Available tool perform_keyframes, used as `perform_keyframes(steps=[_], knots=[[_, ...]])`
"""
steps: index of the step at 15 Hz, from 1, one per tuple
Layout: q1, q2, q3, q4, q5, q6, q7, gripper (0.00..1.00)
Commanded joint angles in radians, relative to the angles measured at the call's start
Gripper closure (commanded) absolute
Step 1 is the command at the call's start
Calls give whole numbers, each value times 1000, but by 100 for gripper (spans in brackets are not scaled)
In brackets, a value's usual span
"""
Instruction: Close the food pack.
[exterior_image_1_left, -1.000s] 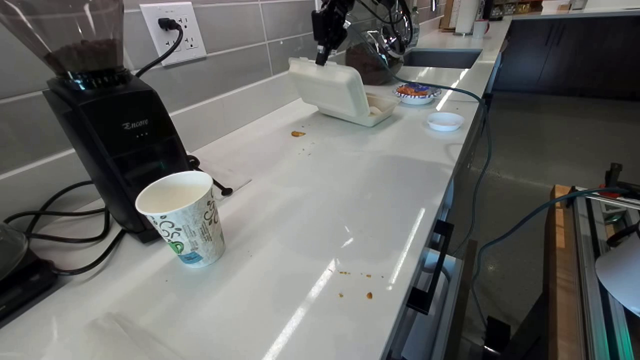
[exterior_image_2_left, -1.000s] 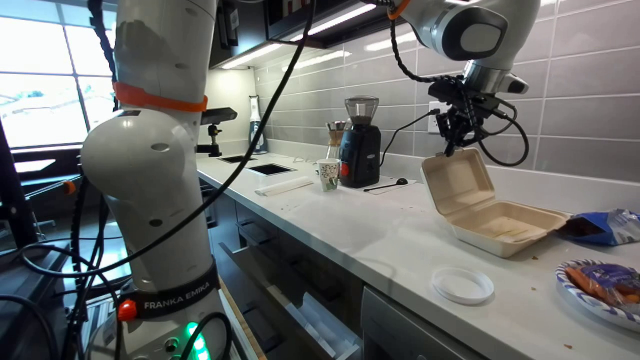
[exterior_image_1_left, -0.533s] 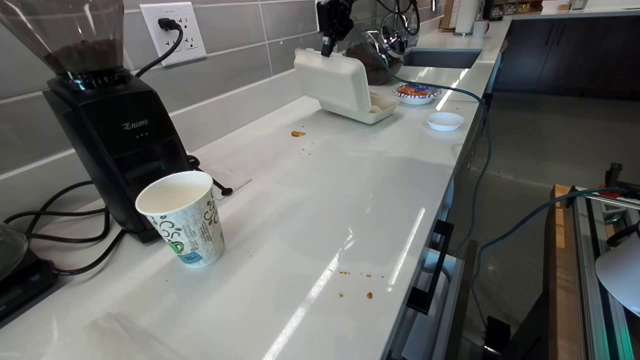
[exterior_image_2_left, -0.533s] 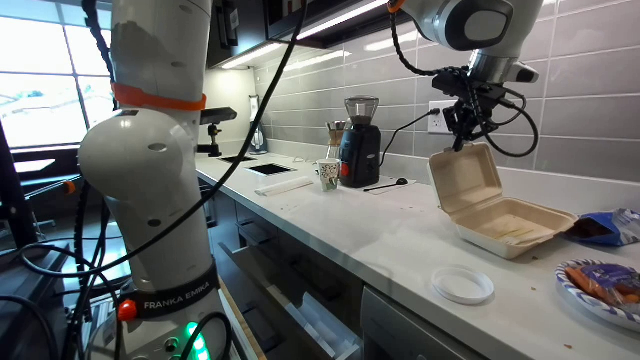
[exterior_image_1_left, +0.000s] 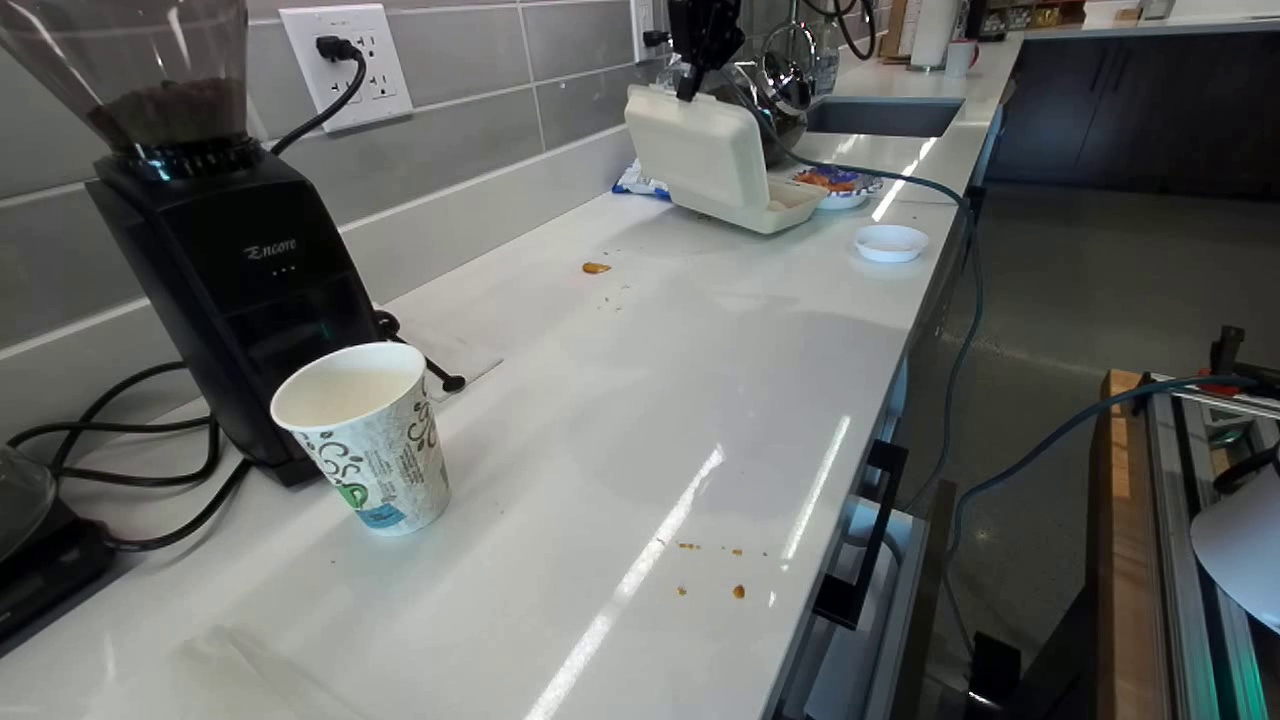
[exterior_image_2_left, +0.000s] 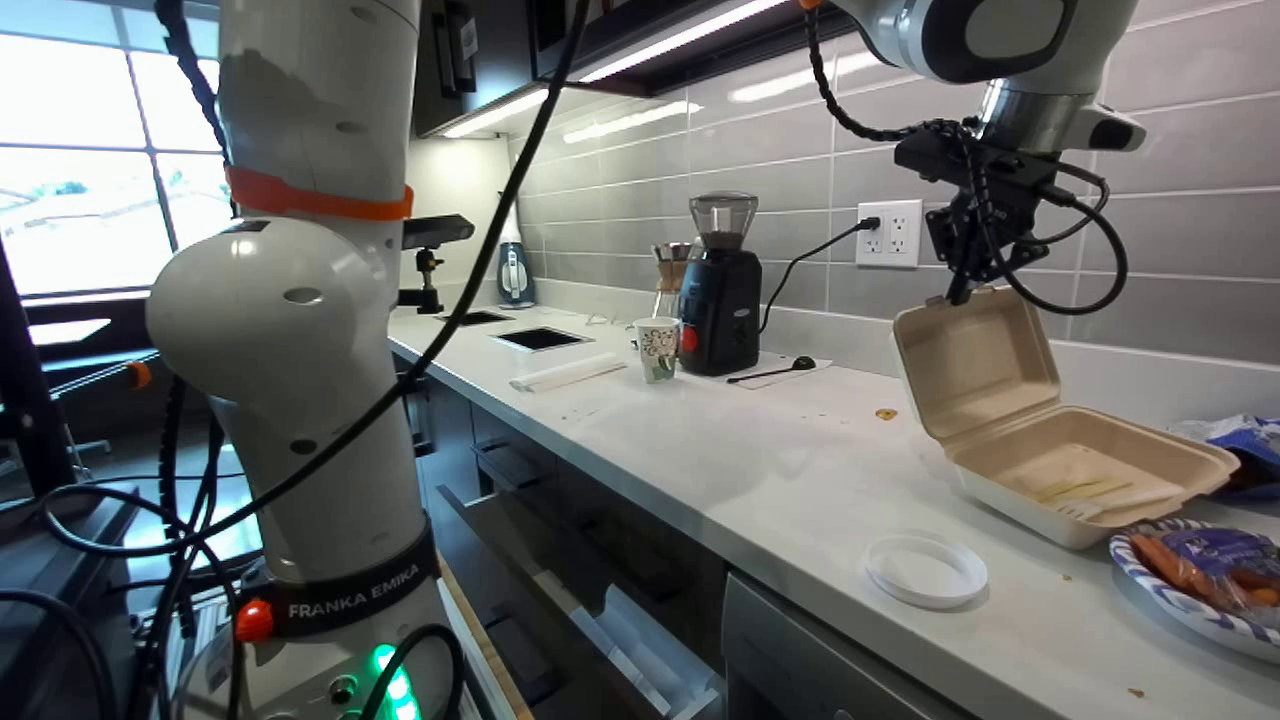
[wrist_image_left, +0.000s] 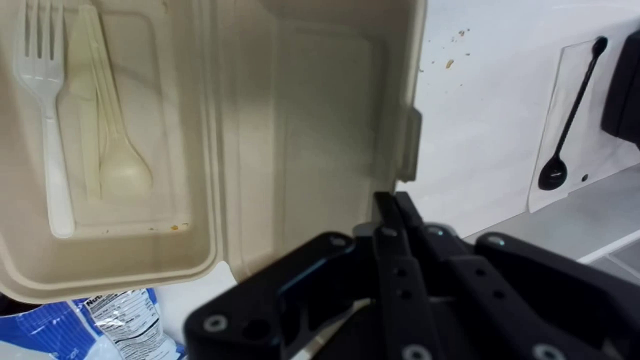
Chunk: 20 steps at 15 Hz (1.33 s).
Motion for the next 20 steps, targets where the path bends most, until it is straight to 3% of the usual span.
perform_keyframes(steps=[1, 13, 16, 20], knots=[[-4, -9, 27, -14, 34, -57, -37, 99], [101, -25, 143, -9, 33, -536, -175, 99], [110, -5, 131, 17, 3, -575, -157, 99], [89, 16, 86, 25, -81, -533, -131, 99]])
